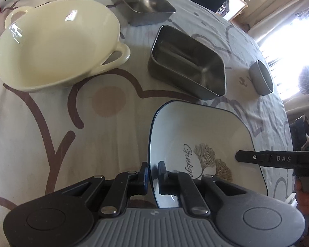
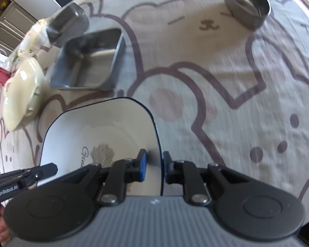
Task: Organize plates and bowls
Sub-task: 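Lower the white plate onto the tablecloth and open both tools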
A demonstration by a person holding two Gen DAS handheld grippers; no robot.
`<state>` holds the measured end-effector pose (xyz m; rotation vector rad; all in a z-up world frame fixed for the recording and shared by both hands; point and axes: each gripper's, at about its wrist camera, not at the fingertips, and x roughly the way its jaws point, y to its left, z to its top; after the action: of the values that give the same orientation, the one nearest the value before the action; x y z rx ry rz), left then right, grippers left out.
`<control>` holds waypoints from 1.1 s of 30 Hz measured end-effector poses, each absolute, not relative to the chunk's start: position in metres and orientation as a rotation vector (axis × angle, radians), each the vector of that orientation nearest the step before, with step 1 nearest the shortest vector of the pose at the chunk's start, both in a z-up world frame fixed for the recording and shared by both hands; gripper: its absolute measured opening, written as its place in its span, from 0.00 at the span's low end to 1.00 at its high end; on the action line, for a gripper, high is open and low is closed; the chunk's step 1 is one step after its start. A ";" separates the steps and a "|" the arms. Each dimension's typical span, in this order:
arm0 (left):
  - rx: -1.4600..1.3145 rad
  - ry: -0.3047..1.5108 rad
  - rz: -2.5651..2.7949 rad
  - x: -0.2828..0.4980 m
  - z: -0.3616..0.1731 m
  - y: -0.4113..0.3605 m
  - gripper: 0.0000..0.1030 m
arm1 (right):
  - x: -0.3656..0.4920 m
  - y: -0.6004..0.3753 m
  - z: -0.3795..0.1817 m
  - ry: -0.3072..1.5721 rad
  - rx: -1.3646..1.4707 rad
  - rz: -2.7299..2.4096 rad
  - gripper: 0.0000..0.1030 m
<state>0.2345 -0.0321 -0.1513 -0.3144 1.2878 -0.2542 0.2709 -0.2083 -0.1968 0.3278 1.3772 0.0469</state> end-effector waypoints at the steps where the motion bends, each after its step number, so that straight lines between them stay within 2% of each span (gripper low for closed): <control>1: -0.320 1.289 -0.251 0.236 -0.152 -0.032 0.09 | 0.271 -0.209 -0.200 1.374 0.329 0.048 0.20; 13: -0.259 1.317 -0.295 0.238 -0.159 -0.053 0.09 | 0.283 -0.221 -0.200 1.357 0.288 -0.012 0.23; 33: -0.252 1.326 -0.327 0.242 -0.163 -0.052 0.10 | 0.278 -0.222 -0.202 1.394 0.275 0.015 0.22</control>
<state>0.2425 -0.0524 -0.1628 -0.2524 1.3262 -0.3274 0.2780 -0.2216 -0.2025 0.2753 1.3940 0.0151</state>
